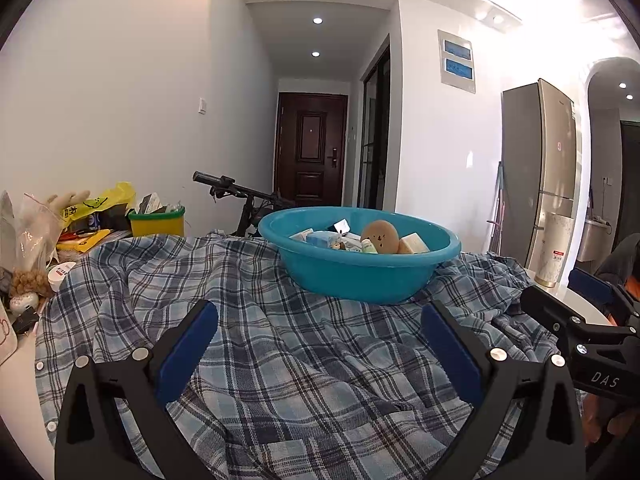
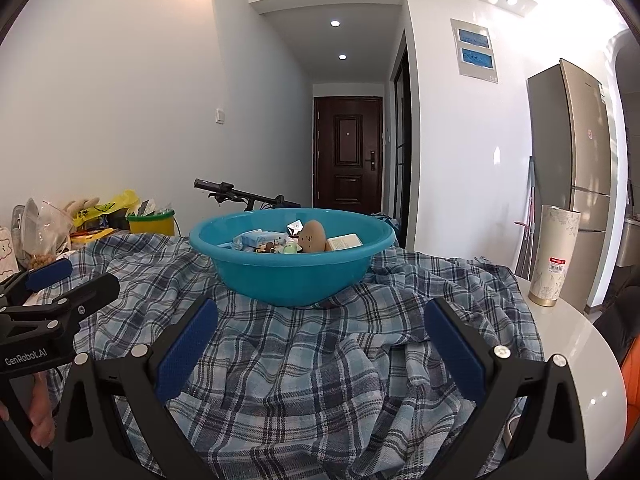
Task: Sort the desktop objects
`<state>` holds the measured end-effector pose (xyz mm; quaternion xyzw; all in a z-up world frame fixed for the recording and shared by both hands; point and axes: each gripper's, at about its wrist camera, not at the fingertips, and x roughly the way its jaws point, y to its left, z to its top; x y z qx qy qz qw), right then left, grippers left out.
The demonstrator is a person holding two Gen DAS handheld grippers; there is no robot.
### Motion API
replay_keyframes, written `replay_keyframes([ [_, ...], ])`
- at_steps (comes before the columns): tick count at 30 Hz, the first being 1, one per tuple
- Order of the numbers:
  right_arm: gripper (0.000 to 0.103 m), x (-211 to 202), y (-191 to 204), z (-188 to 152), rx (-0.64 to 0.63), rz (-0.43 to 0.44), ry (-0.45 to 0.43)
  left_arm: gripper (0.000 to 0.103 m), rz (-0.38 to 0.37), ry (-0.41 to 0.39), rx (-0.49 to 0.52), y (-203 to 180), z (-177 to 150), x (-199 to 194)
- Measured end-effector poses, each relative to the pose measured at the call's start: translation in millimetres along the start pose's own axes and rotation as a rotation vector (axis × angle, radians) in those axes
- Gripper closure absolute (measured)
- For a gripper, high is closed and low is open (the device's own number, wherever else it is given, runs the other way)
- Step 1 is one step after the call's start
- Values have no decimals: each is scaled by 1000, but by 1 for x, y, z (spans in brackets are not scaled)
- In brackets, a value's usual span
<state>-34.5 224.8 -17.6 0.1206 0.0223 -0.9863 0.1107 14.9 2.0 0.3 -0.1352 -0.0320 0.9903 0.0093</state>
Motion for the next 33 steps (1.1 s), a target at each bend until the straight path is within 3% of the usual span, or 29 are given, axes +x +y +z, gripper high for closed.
replay_keyframes([
  [33,0,-2,-5,-1,16,-27,7,0,-17,16,11,-4,0,0],
])
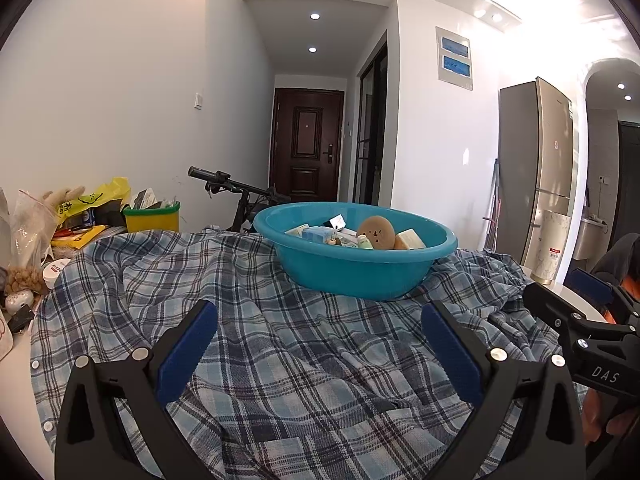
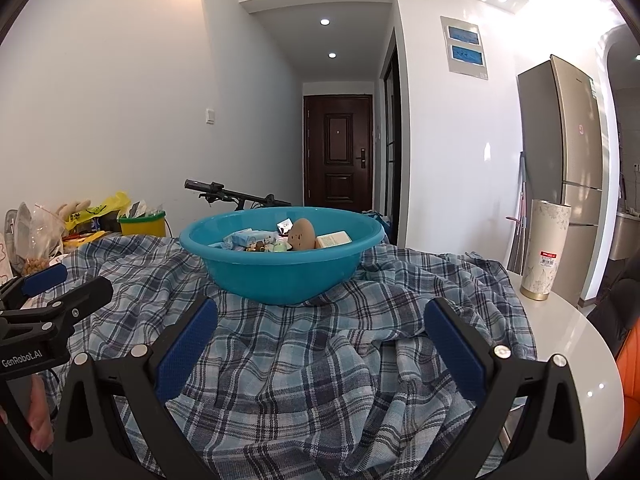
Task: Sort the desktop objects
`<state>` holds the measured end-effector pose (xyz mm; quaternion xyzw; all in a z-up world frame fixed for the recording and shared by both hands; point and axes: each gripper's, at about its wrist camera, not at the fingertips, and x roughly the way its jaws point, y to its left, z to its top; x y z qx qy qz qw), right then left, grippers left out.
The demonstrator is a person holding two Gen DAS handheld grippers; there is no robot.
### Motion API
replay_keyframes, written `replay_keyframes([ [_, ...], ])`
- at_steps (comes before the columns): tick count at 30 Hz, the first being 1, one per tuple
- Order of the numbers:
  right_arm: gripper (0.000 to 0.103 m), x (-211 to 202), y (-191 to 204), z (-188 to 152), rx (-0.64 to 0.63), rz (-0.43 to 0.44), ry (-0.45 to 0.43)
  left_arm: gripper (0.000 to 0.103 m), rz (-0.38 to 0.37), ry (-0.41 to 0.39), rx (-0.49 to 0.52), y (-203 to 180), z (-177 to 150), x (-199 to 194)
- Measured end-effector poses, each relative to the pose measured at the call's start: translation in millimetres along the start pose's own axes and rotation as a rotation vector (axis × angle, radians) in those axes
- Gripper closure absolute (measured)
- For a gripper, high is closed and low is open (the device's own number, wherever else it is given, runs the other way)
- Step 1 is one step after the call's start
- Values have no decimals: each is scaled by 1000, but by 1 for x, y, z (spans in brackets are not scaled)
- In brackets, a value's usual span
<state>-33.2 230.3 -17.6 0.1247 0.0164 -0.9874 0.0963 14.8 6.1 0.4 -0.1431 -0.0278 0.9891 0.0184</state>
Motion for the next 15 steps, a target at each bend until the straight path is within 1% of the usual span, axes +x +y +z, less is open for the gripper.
replay_keyframes([
  [15,0,0,1,0,-2,1,1,0,-8,5,12,-4,-2,1],
])
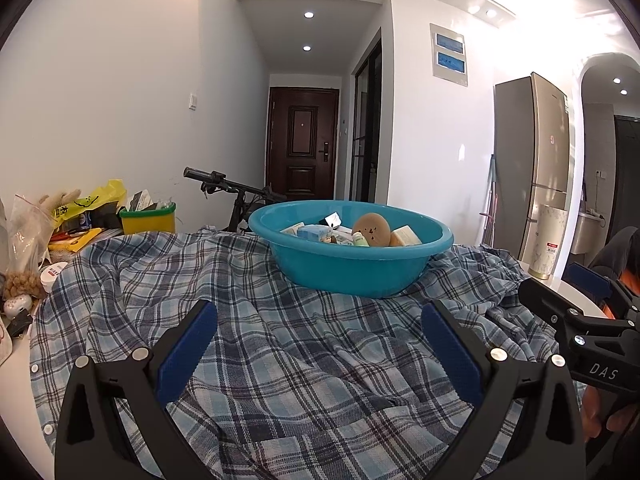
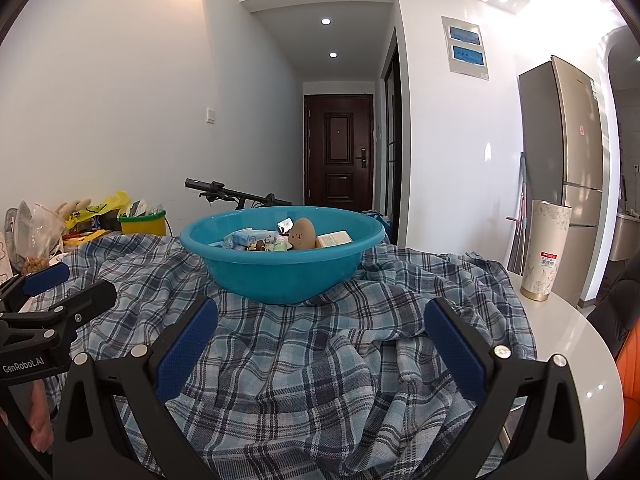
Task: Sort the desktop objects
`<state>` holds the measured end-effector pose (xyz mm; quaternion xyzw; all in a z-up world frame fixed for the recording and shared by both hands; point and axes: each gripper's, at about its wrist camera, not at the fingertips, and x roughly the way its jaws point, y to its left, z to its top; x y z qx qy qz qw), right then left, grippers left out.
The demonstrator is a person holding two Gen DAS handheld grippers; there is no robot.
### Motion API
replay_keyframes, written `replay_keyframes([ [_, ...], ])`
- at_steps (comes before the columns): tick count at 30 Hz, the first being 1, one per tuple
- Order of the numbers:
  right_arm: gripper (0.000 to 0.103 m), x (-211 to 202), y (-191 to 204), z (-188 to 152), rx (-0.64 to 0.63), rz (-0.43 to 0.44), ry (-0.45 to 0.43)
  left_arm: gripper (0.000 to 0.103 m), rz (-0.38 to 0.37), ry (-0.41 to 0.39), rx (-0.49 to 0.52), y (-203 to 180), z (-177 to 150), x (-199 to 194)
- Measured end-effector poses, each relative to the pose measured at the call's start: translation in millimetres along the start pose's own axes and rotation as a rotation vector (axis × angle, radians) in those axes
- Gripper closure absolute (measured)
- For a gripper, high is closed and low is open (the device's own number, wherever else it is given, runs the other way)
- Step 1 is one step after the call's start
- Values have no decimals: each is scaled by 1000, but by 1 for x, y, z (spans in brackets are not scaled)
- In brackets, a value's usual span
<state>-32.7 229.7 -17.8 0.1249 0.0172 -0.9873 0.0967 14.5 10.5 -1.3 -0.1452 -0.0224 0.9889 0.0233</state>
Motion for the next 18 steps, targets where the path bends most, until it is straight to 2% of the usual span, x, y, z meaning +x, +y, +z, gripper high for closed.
replay_keyframes([
  [18,0,0,-1,0,0,1,0,0,0,2,1,0,0,1],
])
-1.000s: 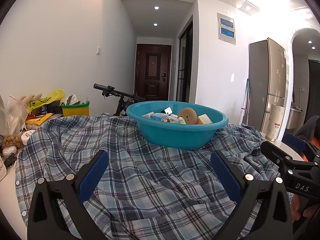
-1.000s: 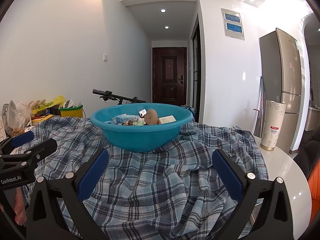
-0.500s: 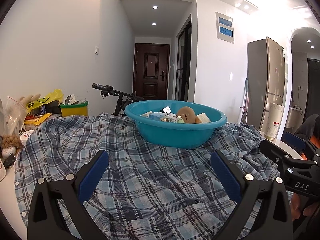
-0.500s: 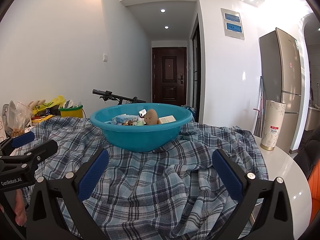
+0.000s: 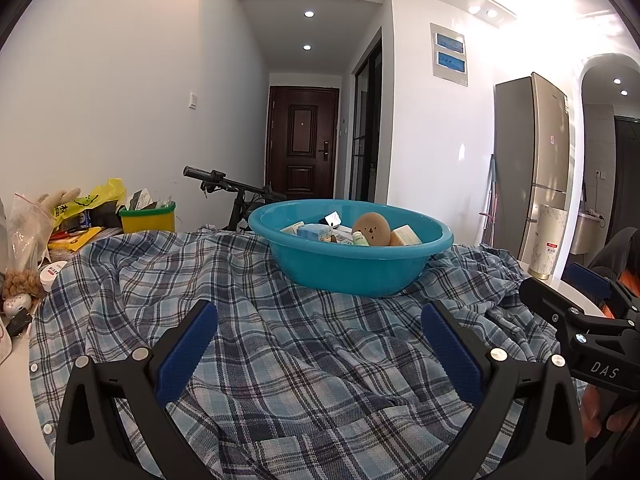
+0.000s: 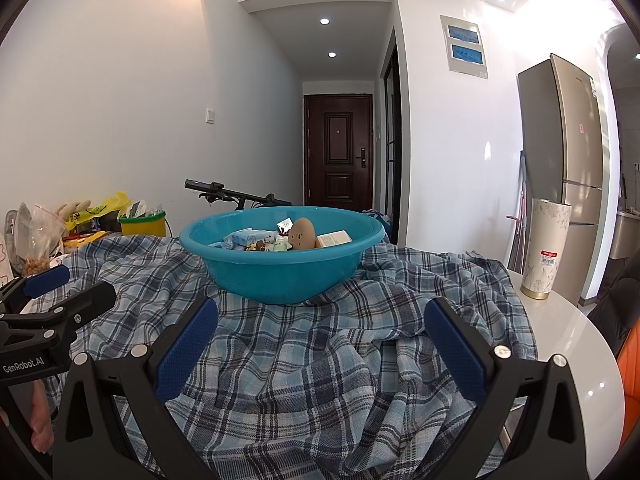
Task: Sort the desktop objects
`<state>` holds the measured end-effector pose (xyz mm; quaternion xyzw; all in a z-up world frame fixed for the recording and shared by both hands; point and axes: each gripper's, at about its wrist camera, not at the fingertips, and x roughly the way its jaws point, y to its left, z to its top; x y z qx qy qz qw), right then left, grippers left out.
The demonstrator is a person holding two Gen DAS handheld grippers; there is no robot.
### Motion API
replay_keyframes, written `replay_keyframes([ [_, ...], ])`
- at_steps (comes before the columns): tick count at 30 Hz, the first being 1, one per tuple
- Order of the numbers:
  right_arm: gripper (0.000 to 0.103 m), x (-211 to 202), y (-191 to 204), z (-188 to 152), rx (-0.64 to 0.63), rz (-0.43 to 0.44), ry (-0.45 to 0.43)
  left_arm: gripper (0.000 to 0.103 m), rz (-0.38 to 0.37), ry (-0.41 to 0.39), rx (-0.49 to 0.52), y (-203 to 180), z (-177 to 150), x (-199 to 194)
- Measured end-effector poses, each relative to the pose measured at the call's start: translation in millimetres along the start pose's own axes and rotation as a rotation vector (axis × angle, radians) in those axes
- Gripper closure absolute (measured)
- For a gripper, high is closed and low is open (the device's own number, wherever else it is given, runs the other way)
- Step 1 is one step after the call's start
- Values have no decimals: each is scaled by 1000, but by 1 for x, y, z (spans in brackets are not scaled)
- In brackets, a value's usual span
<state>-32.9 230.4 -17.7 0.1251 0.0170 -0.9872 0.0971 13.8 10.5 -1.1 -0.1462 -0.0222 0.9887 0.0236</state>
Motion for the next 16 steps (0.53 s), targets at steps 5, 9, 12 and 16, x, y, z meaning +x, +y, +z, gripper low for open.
replay_keyframes([
  [5,0,0,0,0,1,0,0,0,0,-1,1,-1,0,0],
  [9,0,0,0,0,1,0,0,0,0,0,-1,0,0,0],
  [12,0,0,0,0,1,0,0,0,0,1,-2,0,0,0],
  [16,0,0,0,0,2,-3,1,0,4,5,-12,0,-1,1],
])
